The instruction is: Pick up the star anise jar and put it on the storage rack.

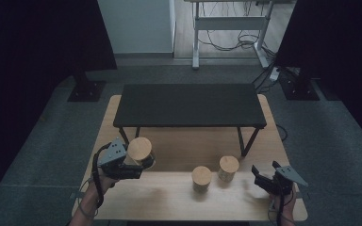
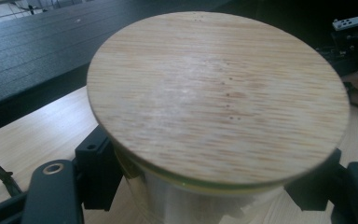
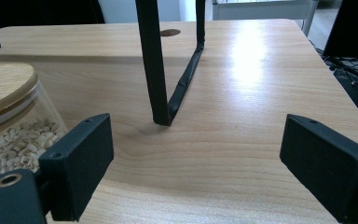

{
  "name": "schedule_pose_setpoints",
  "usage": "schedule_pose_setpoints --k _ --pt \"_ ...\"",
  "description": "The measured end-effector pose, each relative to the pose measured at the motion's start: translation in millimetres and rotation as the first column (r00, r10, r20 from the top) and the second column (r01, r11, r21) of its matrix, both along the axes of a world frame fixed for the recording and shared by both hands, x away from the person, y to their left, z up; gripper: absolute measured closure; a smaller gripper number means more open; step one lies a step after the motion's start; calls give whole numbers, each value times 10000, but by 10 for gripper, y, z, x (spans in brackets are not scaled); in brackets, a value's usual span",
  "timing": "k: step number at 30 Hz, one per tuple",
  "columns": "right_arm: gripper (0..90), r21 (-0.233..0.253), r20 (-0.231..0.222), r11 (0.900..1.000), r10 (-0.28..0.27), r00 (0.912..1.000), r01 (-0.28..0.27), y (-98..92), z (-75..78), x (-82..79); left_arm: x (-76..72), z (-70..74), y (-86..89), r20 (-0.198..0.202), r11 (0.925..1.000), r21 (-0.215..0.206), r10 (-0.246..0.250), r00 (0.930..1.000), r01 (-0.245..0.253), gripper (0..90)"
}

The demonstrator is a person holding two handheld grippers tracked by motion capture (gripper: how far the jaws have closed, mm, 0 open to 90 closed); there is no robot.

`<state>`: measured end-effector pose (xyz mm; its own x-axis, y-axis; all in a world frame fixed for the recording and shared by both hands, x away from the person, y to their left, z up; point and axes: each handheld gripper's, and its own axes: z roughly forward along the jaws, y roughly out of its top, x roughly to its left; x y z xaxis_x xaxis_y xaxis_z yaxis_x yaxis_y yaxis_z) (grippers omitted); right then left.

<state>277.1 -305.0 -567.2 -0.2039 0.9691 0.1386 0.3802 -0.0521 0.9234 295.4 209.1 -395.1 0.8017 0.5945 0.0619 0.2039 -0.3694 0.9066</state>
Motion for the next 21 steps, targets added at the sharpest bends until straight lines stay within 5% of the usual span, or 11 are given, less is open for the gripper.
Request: schedule_pose_setpoints --k 21 --pt "89 9 -2 10000 -14 10000 14 -2 0 0 66 139 5 60 10000 -29 23 10000 -22 248"
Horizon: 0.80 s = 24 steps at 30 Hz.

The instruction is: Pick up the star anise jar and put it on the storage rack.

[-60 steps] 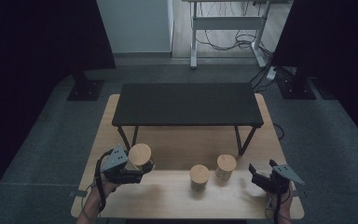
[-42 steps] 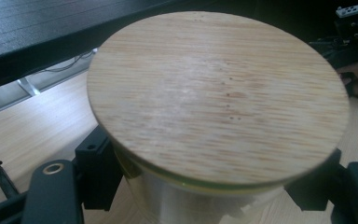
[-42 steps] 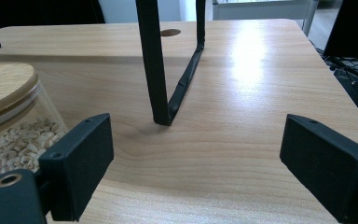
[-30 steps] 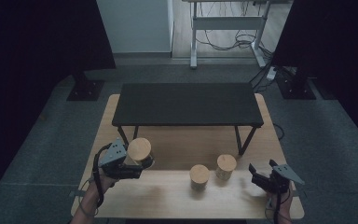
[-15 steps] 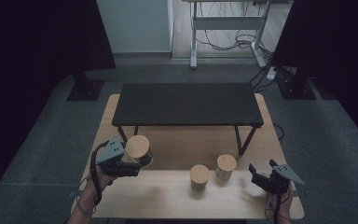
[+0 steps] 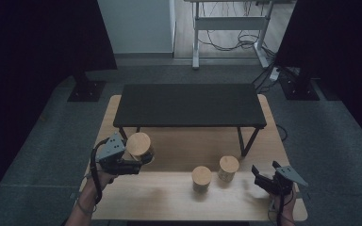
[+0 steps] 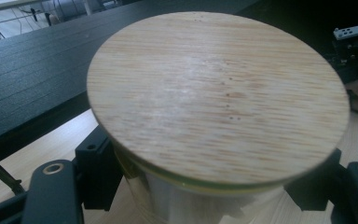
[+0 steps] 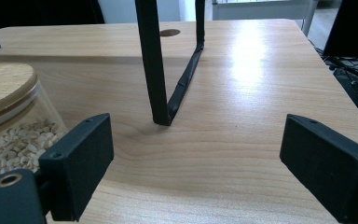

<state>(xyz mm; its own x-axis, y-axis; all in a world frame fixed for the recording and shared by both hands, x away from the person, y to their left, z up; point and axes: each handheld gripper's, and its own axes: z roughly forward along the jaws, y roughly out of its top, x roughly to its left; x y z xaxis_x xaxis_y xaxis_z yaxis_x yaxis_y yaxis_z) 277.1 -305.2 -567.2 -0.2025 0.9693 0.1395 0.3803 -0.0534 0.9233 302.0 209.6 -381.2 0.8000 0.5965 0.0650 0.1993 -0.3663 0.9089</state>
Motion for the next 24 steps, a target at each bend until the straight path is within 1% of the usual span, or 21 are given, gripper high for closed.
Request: schedule_pose_setpoints --k 9,24 --pt "90 50 -17 10000 -39 10000 39 -5 -1 2 32 37 -5 -14 10000 1 22 10000 -22 248" --pt "89 115 13 9999 -47 10000 47 -10 -1 -2 66 141 -23 107 9999 157 27 9999 -28 249"
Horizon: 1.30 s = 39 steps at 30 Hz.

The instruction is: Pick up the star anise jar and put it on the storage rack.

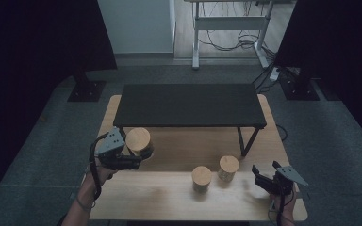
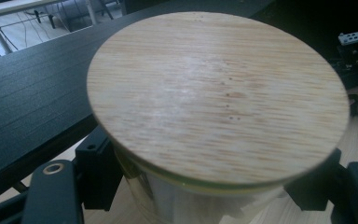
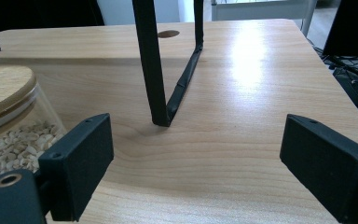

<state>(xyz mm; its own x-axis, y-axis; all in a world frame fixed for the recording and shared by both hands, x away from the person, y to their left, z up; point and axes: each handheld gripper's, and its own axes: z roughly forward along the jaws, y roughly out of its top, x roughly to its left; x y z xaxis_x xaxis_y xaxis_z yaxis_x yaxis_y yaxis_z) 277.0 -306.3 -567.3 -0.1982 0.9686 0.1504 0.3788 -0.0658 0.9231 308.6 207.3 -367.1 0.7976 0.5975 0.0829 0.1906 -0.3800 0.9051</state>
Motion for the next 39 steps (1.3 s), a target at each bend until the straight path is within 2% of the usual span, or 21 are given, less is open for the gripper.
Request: schedule_pose_setpoints --k 39 --pt "89 32 -26 10000 27 10000 -27 1 1 1 146 241 -12 134 9997 -189 174 9998 -171 249"
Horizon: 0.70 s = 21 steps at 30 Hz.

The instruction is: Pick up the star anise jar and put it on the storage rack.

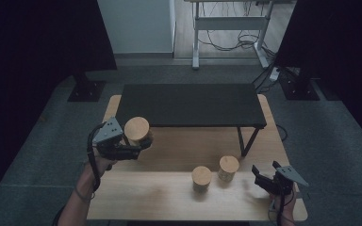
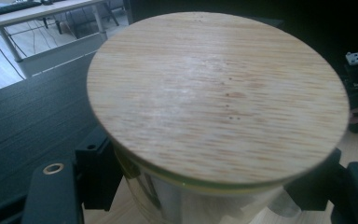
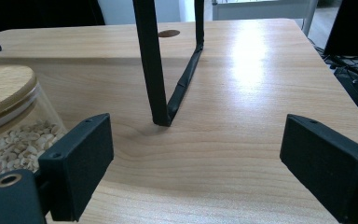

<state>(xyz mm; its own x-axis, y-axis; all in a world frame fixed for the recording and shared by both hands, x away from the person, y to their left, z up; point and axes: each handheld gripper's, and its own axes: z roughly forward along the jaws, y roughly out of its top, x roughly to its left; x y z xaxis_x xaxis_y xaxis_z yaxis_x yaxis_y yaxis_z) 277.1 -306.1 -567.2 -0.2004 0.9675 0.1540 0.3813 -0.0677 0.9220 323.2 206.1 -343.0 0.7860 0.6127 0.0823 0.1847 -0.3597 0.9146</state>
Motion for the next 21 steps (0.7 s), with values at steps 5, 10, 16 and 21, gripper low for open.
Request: schedule_pose_setpoints --k 5,10,16,21 --pt "89 -4 8 10000 14 10000 -14 -1 0 0 34 39 -1 21 10000 -95 -15 10000 15 249" --pt "88 -25 0 10000 13 10000 -13 -2 0 1 62 77 -12 66 9999 -145 -10 10000 11 248" --pt "88 -29 8 10000 18 10000 -18 -2 0 0 92 122 -35 105 9999 -166 -38 9999 39 249" --pt "88 -23 11 10000 18 10000 -18 -2 0 0 117 141 -49 118 9998 -177 -8 9999 10 249"
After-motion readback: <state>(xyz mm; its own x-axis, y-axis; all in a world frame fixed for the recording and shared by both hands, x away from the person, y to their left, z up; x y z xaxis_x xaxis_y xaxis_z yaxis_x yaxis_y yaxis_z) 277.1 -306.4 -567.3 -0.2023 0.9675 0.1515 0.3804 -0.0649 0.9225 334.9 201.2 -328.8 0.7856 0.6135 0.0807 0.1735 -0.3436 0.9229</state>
